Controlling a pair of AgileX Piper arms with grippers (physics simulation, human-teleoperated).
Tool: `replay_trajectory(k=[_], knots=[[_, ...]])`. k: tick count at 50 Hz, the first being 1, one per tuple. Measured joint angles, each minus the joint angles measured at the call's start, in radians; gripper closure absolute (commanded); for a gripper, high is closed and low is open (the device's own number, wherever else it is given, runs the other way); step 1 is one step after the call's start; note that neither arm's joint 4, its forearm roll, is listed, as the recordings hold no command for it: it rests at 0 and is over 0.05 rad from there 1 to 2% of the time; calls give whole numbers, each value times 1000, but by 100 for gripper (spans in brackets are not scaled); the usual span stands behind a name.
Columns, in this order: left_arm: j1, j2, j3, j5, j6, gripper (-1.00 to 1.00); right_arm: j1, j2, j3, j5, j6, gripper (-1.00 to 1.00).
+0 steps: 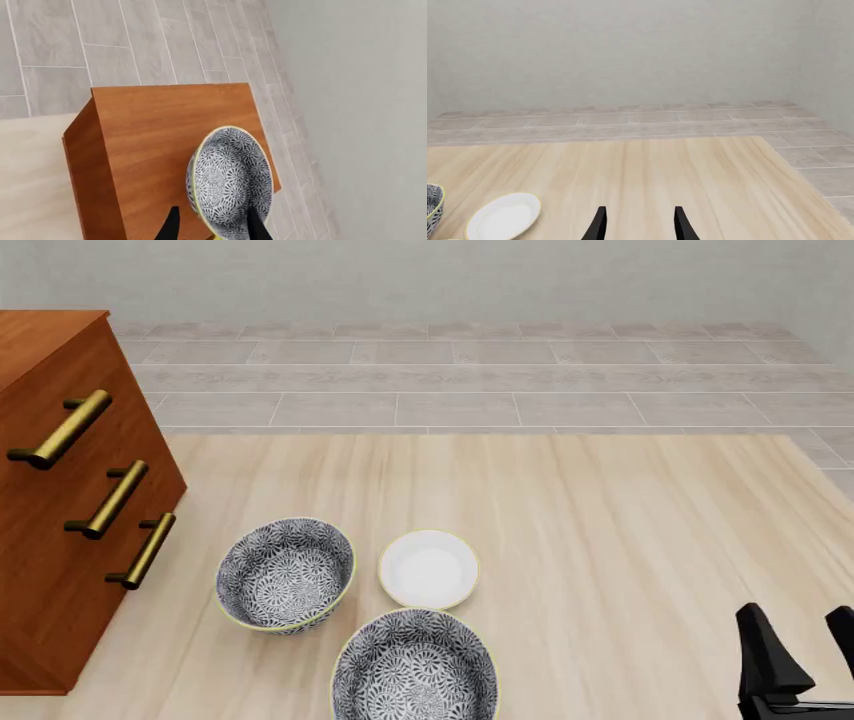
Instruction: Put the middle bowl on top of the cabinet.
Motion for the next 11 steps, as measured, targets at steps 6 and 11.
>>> replay_trajectory(k=[6,11], knots=[[19,-17,-26,-1,-3,-100,0,0,0,-1,1,-100],[44,-33,-49,-3,-9,-100,-1,0,1,-1,1,-100]])
